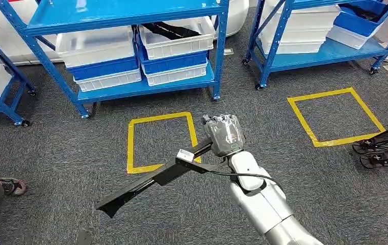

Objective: Take the parts from the cabinet and place them on the table.

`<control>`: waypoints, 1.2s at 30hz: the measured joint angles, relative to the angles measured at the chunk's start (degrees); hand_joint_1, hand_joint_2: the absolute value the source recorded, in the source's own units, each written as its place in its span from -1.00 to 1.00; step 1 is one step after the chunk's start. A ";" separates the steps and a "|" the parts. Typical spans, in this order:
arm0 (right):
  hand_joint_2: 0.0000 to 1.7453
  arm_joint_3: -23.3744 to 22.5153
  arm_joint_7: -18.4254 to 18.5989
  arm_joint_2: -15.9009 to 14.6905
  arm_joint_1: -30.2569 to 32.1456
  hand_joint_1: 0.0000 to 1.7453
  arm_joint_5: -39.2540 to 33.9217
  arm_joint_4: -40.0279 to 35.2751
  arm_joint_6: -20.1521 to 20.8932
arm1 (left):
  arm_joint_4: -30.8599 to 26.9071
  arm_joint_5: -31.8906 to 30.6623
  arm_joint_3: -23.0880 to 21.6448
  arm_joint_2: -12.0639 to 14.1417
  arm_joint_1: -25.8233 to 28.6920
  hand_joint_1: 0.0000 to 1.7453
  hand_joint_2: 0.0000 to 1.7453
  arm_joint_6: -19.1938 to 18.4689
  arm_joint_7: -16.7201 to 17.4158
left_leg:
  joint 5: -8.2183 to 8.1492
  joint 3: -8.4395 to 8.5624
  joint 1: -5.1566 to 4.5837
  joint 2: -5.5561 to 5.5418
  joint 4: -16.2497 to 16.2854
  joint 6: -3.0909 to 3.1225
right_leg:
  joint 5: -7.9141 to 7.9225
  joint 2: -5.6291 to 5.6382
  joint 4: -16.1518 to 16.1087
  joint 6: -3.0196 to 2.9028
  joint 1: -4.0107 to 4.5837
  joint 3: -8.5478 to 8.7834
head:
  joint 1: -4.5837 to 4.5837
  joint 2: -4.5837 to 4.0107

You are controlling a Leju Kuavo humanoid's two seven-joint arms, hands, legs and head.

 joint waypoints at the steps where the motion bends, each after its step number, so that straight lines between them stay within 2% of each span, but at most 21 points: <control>1: 1.00 0.00 -0.17 0.02 -0.05 0.96 0.00 0.24 0.00 | 0.00 0.09 0.02 -0.02 0.05 -1.00 1.00 0.02 0.00 | 1.39 2.24 -0.01 0.00 -3.07 0.26 | 0.26 0.01 0.00 0.03 0.09 -0.28 | 0.02 0.00; 3: 1.00 0.00 -0.22 0.26 -0.33 0.96 -0.02 0.52 0.00 | 0.00 0.31 0.04 0.00 0.04 -1.00 1.00 0.07 -0.02 | 4.93 9.45 -0.19 -0.30 -13.63 1.35 | 0.68 0.08 0.00 0.25 0.25 -0.53 | -0.02 0.00; 4: 1.00 0.00 -0.37 0.48 -0.57 0.96 -0.04 0.59 -0.11 | -0.07 0.42 0.09 0.20 0.00 -1.00 1.00 0.11 -0.15 | 4.43 11.80 -0.40 -0.58 -17.61 2.14 | 0.93 0.08 -0.01 0.33 0.25 -0.60 | 0.02 0.00; 5: 1.00 0.00 -0.50 0.50 -1.00 0.96 -0.11 0.74 -0.15 | -0.07 0.41 0.13 0.20 0.01 -1.00 1.00 0.11 -0.26 | 4.68 11.95 -0.62 -0.35 -17.91 2.19 | 1.17 0.06 0.06 0.72 0.87 -0.85 | 0.04 0.00; 9: 1.00 -0.02 -0.70 0.83 -1.33 0.96 -0.52 1.27 -0.20 | -0.07 0.59 0.74 0.24 0.31 -1.00 1.00 0.09 -0.50 | 6.39 11.79 -1.00 -0.32 -19.22 3.53 | 2.17 -0.11 -0.55 2.36 0.59 -1.13 | 0.00 0.00; 11: 1.00 -0.04 -0.87 0.74 -1.71 0.96 -0.57 1.55 -0.20 | -0.07 0.59 0.92 0.02 0.28 -1.00 1.00 0.04 -0.59 | 7.62 11.42 -0.68 0.01 -20.18 3.91 | -0.98 -0.15 3.00 1.91 0.58 -2.97 | 0.18 0.00; 13: 1.00 -0.04 -0.94 0.72 -1.85 0.96 -0.66 1.79 -0.20 | -0.07 0.59 1.01 0.04 0.38 -1.00 1.00 0.02 -0.59 | 8.33 10.35 -0.72 0.13 -20.12 4.02 | -5.59 -0.16 12.36 1.48 0.33 -6.66 | 0.24 0.00; 15: 1.00 -0.02 -0.94 0.66 -1.73 0.96 -0.70 2.23 -0.20 | -0.04 0.61 1.05 0.00 0.54 -1.00 1.00 0.04 -0.61 | 9.10 9.22 -0.72 0.16 -20.00 3.82 | -7.47 -0.16 17.45 2.11 0.19 -7.90 | 0.24 0.00; 16: 1.00 -0.02 -0.94 0.66 -1.73 0.96 -0.70 2.36 -0.20 | -0.04 0.61 1.07 -0.09 0.59 -1.00 1.00 0.02 -0.61 | 9.40 8.82 -0.68 0.16 -19.95 3.70 | -6.85 -0.16 15.42 2.58 0.13 -6.22 | 0.24 0.00; 19: 1.00 -0.02 -0.98 0.74 -1.88 0.96 -0.72 2.45 -0.20 | -0.04 0.61 1.18 -0.24 0.60 -1.00 1.00 0.02 -0.66 | 9.85 7.91 -0.64 0.14 -19.10 3.05 | -3.16 -0.34 0.13 3.77 -0.39 3.40 | 0.28 0.00; 21: 1.00 0.00 -1.01 0.87 -1.96 0.96 -0.72 2.45 -0.20 | -0.07 0.61 1.36 -0.20 0.60 -1.00 1.00 0.04 -0.72 | 10.16 7.23 -1.04 0.16 -18.60 2.41 | -2.96 -0.01 -0.65 2.45 0.07 3.42 | 0.22 0.00; 23: 1.00 0.02 -1.01 0.87 -1.84 0.96 -0.72 2.49 -0.20 | -0.04 0.66 1.49 -0.20 0.68 -1.00 1.00 0.02 -0.72 | 10.85 7.05 -0.78 0.13 -18.89 1.61 | -2.56 -0.01 -0.33 1.80 0.39 3.11 | 0.22 0.00; 24: 1.00 0.04 -1.03 0.92 -1.86 0.96 -0.70 2.49 -0.20 | -0.04 0.66 1.49 -0.17 0.70 -1.00 1.00 0.04 -0.72 | 11.04 6.82 -0.66 0.07 -18.75 1.32 | -2.07 -0.02 -0.62 1.10 -0.14 2.94 | 0.24 0.00; 25: 1.00 0.04 -1.03 1.05 -1.92 0.96 -0.72 2.49 -0.20 | -0.04 0.66 1.49 -0.20 0.70 -1.00 1.00 0.04 -0.72 | 9.80 6.32 -0.36 -0.02 -18.00 1.02 | -1.72 -0.06 -0.66 0.60 -0.36 2.81 | 0.22 0.00; 27: 1.00 0.04 -1.03 1.11 -1.92 0.96 -0.72 2.49 -0.20 | -0.04 0.66 1.49 -0.22 0.70 -1.00 1.00 0.04 -0.76 | 4.40 3.94 -0.20 -0.06 -11.48 0.43 | -1.16 -0.11 -0.65 -0.23 -0.26 2.12 | 0.04 0.00; 29: 1.00 0.04 -1.03 1.16 -1.87 0.96 -0.72 2.53 -0.20 | -0.04 0.66 1.51 -0.20 0.78 -1.00 1.00 0.02 -0.76 | 0.08 0.74 -0.09 -0.13 -2.69 0.01 | -0.54 -0.12 -0.57 -0.47 0.05 1.19 | 0.02 0.00; 30: 1.00 0.04 -1.03 1.16 -1.82 0.96 -0.72 2.60 -0.20 | -0.04 0.66 1.51 -0.22 0.81 -1.00 1.00 0.02 -0.76 | -0.38 0.39 -0.06 -0.14 -0.93 0.03 | -0.21 -0.12 -0.55 -0.46 0.19 0.77 | 0.02 0.00; 32: 1.00 0.07 -1.03 1.16 -1.79 0.96 -0.72 2.64 -0.20 | -0.04 0.68 1.51 -0.22 0.80 -1.00 1.00 0.02 -0.76 | 1.96 3.84 -0.06 -0.18 -5.42 0.52 | 0.29 -0.05 -0.54 -0.36 0.43 0.12 | 0.02 0.00; 34: 1.00 0.07 -1.03 1.25 -1.84 0.96 -0.72 2.64 -0.20 | -0.04 0.68 1.51 -0.15 0.74 -1.00 1.00 0.02 -0.76 | 5.44 10.88 -0.39 -0.44 -15.81 1.83 | 0.68 0.02 -0.57 -0.14 0.65 0.00 | 0.02 0.00; 35: 1.00 0.04 -1.03 1.38 -1.85 0.96 -0.72 2.62 -0.20 | -0.09 0.68 1.51 0.18 0.59 -1.00 1.00 0.02 -0.76 | 4.38 12.46 -0.63 -0.53 -18.63 2.67 | 0.87 -0.01 -0.57 0.14 0.50 -0.09 | 0.13 0.00; 36: 1.00 0.04 -1.03 1.31 -1.99 0.96 -0.72 2.64 -0.18 | -0.09 0.63 1.49 0.02 0.59 -1.00 1.00 0.00 -0.87 | 5.08 12.24 -1.11 -0.32 -18.61 2.83 | 1.05 -0.13 -0.57 0.47 0.73 -0.23 | 0.13 0.00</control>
